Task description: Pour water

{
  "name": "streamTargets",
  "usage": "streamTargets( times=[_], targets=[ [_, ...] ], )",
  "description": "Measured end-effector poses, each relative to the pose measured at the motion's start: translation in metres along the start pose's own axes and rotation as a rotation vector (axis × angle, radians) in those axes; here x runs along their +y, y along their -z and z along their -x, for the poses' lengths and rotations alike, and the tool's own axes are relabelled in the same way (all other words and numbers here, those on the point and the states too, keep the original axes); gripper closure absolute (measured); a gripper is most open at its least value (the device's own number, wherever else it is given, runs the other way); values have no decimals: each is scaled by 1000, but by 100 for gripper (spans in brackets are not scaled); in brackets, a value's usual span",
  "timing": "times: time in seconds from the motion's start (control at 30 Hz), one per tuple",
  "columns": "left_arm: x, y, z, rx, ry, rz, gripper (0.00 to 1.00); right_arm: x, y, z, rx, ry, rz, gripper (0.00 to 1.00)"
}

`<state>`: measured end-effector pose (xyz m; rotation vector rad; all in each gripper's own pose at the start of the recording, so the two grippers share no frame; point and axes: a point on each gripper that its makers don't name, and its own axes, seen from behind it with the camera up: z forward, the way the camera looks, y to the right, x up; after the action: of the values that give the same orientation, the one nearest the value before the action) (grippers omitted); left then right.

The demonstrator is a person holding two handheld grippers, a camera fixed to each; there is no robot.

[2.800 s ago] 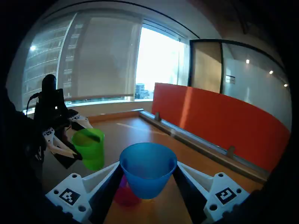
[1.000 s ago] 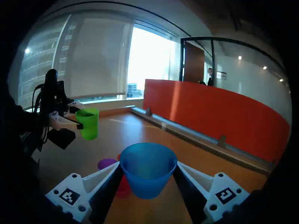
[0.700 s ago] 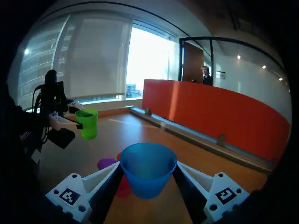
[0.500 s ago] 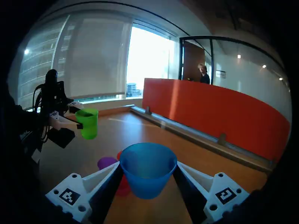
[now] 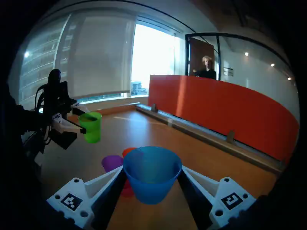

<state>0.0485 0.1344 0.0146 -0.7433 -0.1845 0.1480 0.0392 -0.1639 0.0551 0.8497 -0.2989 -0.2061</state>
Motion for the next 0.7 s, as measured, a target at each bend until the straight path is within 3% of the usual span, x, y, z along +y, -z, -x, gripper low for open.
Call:
streamTargets(
  times=[0.7],
  targets=[
    [18,2,37,-98,-15,35,17,-19,3,33,-67,9,-49,10]
  ],
)
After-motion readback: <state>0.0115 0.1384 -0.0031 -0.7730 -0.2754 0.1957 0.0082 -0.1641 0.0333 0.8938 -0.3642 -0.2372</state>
